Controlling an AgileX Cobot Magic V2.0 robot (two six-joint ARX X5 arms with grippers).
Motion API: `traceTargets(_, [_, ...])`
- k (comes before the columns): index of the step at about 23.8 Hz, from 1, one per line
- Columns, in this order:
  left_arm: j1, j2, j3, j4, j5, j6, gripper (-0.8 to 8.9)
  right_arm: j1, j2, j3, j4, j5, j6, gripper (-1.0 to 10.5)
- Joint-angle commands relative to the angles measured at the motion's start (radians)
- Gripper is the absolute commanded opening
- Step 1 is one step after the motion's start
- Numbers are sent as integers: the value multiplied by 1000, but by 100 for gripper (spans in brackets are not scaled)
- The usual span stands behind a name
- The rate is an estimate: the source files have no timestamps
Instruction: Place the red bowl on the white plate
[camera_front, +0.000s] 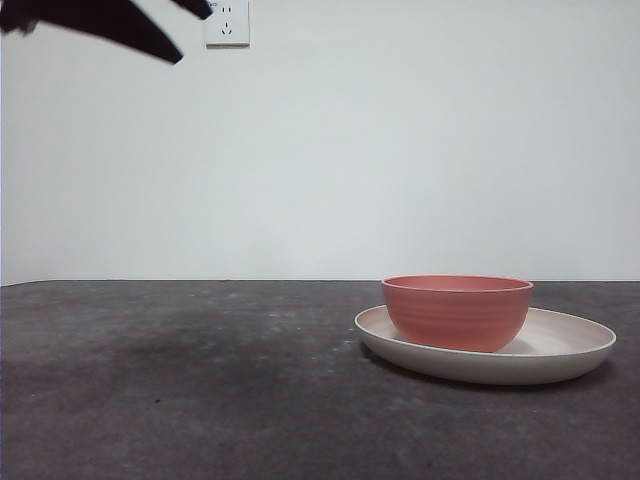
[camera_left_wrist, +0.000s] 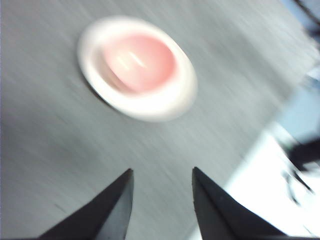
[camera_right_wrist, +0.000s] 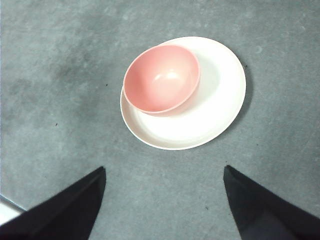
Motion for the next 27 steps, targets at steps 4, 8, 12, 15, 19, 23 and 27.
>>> traceTargets(4, [-7,-30,-27,-3,40,14,185,2,11,16,3,1,31,373])
traceTargets(8, [-8,-30,-27,5,40,14,185,1,29,16,6,2,61,373])
traceTargets(12, [-8,-30,-27,13,40,14,185,-1,74,16,52,10,99,373])
traceTargets(15, [-8,-30,-27,16,40,14,185,-2,143,16,103,48,113,373])
traceTargets(19, [-8,-30,-27,16,40,15,185,-2,277,16,171,50,112,372])
traceTargets(23, [-8,-30,-27,16,40,15,185,-2,420,16,266,50,113,336])
traceTargets(27, [-8,-30,-27,16,40,14,185,-2,557,16,343,50,116,324])
